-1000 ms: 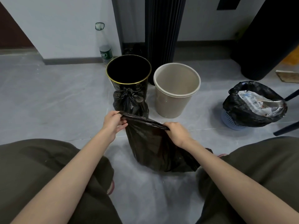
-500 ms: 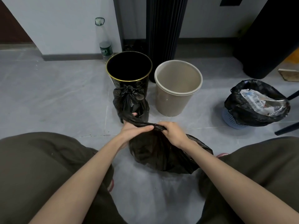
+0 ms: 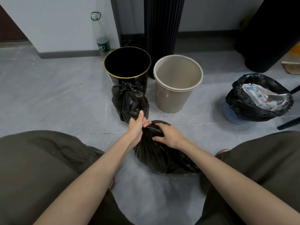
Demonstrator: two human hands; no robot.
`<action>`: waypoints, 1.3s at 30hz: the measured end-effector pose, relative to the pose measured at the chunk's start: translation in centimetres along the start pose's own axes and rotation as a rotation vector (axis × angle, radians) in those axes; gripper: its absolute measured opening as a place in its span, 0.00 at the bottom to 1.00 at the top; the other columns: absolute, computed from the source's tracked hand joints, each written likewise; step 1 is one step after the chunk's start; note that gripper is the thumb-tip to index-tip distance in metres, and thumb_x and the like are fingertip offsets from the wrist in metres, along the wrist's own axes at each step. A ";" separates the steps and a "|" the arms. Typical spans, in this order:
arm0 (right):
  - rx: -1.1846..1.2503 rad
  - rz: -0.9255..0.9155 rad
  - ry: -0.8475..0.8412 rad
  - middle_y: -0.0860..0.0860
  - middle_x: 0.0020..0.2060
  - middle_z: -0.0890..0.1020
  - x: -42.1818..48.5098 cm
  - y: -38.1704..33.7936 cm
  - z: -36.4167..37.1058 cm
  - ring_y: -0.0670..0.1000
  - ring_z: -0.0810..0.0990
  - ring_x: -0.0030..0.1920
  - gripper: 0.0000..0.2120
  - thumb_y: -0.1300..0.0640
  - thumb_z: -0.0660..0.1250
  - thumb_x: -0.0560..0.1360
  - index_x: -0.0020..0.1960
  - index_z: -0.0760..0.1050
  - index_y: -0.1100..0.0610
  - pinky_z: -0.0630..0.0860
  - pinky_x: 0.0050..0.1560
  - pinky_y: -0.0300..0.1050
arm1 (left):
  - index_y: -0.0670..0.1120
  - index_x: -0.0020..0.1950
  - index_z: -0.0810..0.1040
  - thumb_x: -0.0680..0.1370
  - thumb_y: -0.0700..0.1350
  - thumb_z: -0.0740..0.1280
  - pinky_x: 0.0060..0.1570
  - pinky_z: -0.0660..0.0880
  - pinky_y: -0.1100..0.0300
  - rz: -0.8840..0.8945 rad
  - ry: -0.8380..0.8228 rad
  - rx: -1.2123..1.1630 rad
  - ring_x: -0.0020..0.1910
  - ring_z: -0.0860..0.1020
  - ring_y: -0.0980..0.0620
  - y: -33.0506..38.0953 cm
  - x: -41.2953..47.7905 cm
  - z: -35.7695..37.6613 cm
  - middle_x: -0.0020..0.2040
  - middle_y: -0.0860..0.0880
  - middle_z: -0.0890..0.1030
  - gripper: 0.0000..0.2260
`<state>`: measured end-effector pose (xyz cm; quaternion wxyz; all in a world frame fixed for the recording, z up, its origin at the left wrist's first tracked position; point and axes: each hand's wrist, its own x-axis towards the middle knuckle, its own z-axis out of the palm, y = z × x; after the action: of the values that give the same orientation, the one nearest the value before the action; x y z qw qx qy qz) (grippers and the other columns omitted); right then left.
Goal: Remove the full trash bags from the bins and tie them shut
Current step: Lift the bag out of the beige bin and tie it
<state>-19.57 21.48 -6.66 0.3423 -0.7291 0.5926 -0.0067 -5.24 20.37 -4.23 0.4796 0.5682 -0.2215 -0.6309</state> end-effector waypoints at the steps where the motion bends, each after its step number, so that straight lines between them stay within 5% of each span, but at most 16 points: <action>1: -0.004 0.006 -0.009 0.58 0.65 0.72 -0.1 0.0 0.1 0.57 0.70 0.67 0.39 0.41 0.70 0.70 0.74 0.60 0.54 0.67 0.68 0.50 | 0.47 0.33 0.62 0.82 0.45 0.57 0.46 0.71 0.58 -0.016 0.001 -0.030 0.17 0.61 0.60 0.2 0.0 0.0 0.19 0.56 0.61 0.17; 4: -0.077 0.047 0.031 0.57 0.65 0.64 -0.8 -0.7 0.5 0.58 0.61 0.67 0.45 0.33 0.69 0.66 0.76 0.54 0.46 0.63 0.70 0.53 | 0.47 0.35 0.64 0.82 0.46 0.56 0.37 0.67 0.61 -0.075 -0.026 -0.183 0.17 0.58 0.59 0.8 -0.3 0.0 0.19 0.56 0.59 0.16; 9: 0.030 0.031 -0.088 0.50 0.77 0.43 -1.0 -2.1 1.9 0.57 0.41 0.76 0.48 0.31 0.69 0.63 0.75 0.47 0.35 0.45 0.73 0.64 | 0.45 0.45 0.67 0.82 0.52 0.53 0.37 0.66 0.63 -0.254 0.002 -0.382 0.18 0.58 0.57 1.3 -0.1 -0.3 0.20 0.54 0.60 0.13; 12: 0.110 0.039 -0.015 0.47 0.77 0.50 -0.7 -2.5 2.8 0.53 0.45 0.77 0.44 0.31 0.68 0.65 0.74 0.50 0.36 0.45 0.72 0.64 | 0.44 0.40 0.64 0.83 0.53 0.51 0.37 0.65 0.64 -0.328 0.048 -0.502 0.16 0.58 0.56 1.5 -0.1 -0.4 0.19 0.52 0.60 0.16; 15: 0.052 0.069 0.087 0.48 0.70 0.68 -0.3 -2.8 3.4 0.54 0.61 0.72 0.40 0.28 0.63 0.66 0.73 0.56 0.39 0.52 0.71 0.62 | 0.45 0.41 0.66 0.83 0.53 0.50 0.39 0.68 0.63 -0.389 0.074 -0.564 0.17 0.58 0.55 1.7 -0.3 0.0 0.19 0.51 0.60 0.16; 17: 0.007 0.088 0.109 0.50 0.64 0.72 -0.1 -3.0 3.5 0.54 0.65 0.67 0.39 0.27 0.61 0.66 0.73 0.56 0.40 0.55 0.69 0.60 | 0.49 0.57 0.69 0.83 0.52 0.49 0.42 0.69 0.62 -0.411 0.074 -0.555 0.18 0.59 0.55 1.7 -0.2 0.2 0.19 0.51 0.60 0.12; 18: -0.007 0.095 0.091 0.51 0.62 0.72 -0.1 -3.2 3.4 0.55 0.65 0.66 0.38 0.26 0.60 0.66 0.72 0.57 0.39 0.56 0.68 0.59 | 0.52 0.69 0.64 0.83 0.51 0.48 0.43 0.69 0.61 -0.414 0.072 -0.541 0.18 0.59 0.55 1.8 -0.1 0.2 0.19 0.51 0.60 0.15; 20: -0.020 0.109 0.029 0.53 0.60 0.73 0.1 -3.3 3.2 0.57 0.65 0.65 0.31 0.26 0.57 0.68 0.67 0.64 0.38 0.57 0.66 0.59 | 0.52 0.76 0.54 0.83 0.50 0.48 0.45 0.69 0.61 -0.411 0.069 -0.504 0.18 0.60 0.55 2.1 0.3 0.0 0.19 0.51 0.60 0.20; 25: 0.031 0.135 -0.076 0.54 0.56 0.72 0.2 -2.9 3.0 0.58 0.64 0.63 0.20 0.31 0.58 0.72 0.58 0.74 0.38 0.58 0.64 0.58 | 0.54 0.74 0.57 0.84 0.50 0.47 0.49 0.70 0.61 -0.369 0.055 -0.539 0.26 0.57 0.55 3.5 0.7 -0.8 0.20 0.51 0.60 0.18; 27: 0.026 0.097 -0.059 0.54 0.57 0.71 0.1 -3.0 2.9 0.57 0.63 0.63 0.20 0.34 0.60 0.73 0.61 0.72 0.39 0.58 0.64 0.57 | 0.50 0.56 0.69 0.84 0.50 0.47 0.53 0.70 0.60 -0.375 0.051 -0.573 0.26 0.57 0.55 3.8 0.5 -1.0 0.21 0.50 0.60 0.12; 29: 0.079 0.052 -0.050 0.51 0.61 0.67 0.0 -3.3 3.0 0.56 0.61 0.65 0.24 0.36 0.64 0.72 0.66 0.68 0.40 0.57 0.66 0.56 | 0.46 0.44 0.64 0.83 0.50 0.48 0.58 0.69 0.58 -0.393 0.065 -0.602 0.27 0.56 0.55 4.0 0.1 -1.1 0.21 0.50 0.60 0.13; 32: 0.217 0.005 -0.069 0.43 0.73 0.57 -0.2 -3.7 3.4 0.57 0.54 0.71 0.30 0.38 0.67 0.71 0.71 0.63 0.39 0.52 0.71 0.61 | 0.53 0.58 0.63 0.83 0.50 0.47 0.62 0.66 0.58 -0.399 0.102 -0.617 0.27 0.56 0.55 4.2 -0.2 -1.1 0.20 0.50 0.60 0.08; 34: 0.291 0.006 -0.087 0.38 0.75 0.52 -0.3 -3.9 3.5 0.56 0.50 0.73 0.29 0.38 0.68 0.70 0.69 0.64 0.36 0.50 0.71 0.61 | 0.51 0.70 0.60 0.83 0.49 0.47 0.64 0.66 0.58 -0.411 0.119 -0.629 0.27 0.56 0.55 4.1 0.1 -1.4 0.20 0.50 0.60 0.15; 36: 0.347 0.036 -0.110 0.43 0.73 0.60 -0.4 -4.3 3.2 0.54 0.54 0.72 0.27 0.38 0.67 0.70 0.68 0.66 0.36 0.52 0.70 0.55 | 0.49 0.65 0.64 0.83 0.49 0.47 0.63 0.67 0.58 -0.398 0.134 -0.626 0.27 0.56 0.55 4.2 0.1 -1.5 0.20 0.50 0.60 0.13; 39: 0.399 0.059 -0.127 0.48 0.52 0.80 -0.6 -5.1 2.8 0.49 0.73 0.56 0.16 0.40 0.66 0.71 0.53 0.78 0.48 0.60 0.66 0.50 | 0.46 0.45 0.64 0.84 0.48 0.47 0.59 0.68 0.58 -0.403 0.148 -0.645 0.26 0.56 0.55 4.3 0.0 -1.6 0.20 0.50 0.59 0.12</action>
<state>-14.22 23.70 -6.03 0.5166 -0.6282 0.5779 -0.0679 -2.24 18.94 -1.09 0.5149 0.4645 0.1393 -0.7069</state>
